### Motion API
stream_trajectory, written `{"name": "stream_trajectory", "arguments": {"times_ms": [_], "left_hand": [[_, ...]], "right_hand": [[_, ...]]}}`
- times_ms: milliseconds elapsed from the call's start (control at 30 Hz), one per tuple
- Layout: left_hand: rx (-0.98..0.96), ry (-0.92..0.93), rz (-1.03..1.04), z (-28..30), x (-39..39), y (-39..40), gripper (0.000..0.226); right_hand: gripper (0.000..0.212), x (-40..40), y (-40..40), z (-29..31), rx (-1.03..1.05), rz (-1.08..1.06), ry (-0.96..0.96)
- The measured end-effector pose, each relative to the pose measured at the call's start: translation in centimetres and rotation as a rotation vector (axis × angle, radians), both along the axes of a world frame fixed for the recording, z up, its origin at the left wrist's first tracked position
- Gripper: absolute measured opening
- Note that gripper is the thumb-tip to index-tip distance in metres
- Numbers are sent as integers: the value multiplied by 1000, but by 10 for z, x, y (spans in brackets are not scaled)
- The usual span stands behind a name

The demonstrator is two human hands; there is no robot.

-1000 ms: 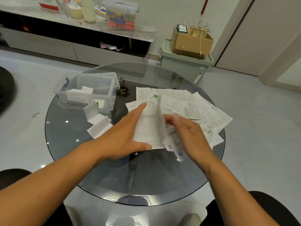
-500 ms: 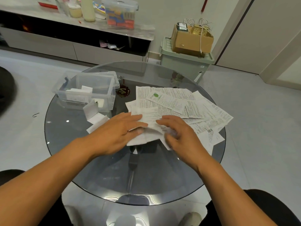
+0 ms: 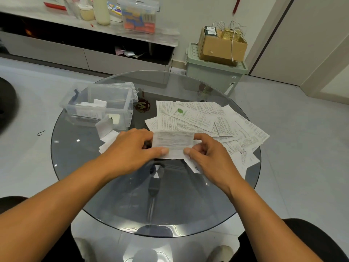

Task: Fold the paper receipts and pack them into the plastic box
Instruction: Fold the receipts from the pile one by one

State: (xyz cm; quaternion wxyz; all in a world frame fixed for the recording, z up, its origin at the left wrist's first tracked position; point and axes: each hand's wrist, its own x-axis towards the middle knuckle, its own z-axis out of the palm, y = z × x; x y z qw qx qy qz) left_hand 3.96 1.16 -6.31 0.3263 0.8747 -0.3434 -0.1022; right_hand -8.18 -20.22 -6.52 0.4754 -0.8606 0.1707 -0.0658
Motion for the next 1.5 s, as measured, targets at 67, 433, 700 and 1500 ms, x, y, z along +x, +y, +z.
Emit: {"name": "stream_trajectory", "arguments": {"times_ms": [67, 433, 700, 1500], "left_hand": [[-45, 87, 106, -7, -2, -4, 34], [155, -221, 20, -14, -6, -10, 45], [70, -135, 18, -11, -10, -10, 65], [-598, 415, 16, 17, -11, -14, 48]], "right_hand": [[36, 3, 3, -4, -46, -60, 0], [42, 7, 14, -4, -275, -164, 79], [18, 3, 24, -4, -133, -84, -175], [8, 8, 30, -4, 214, -22, -212]]}}
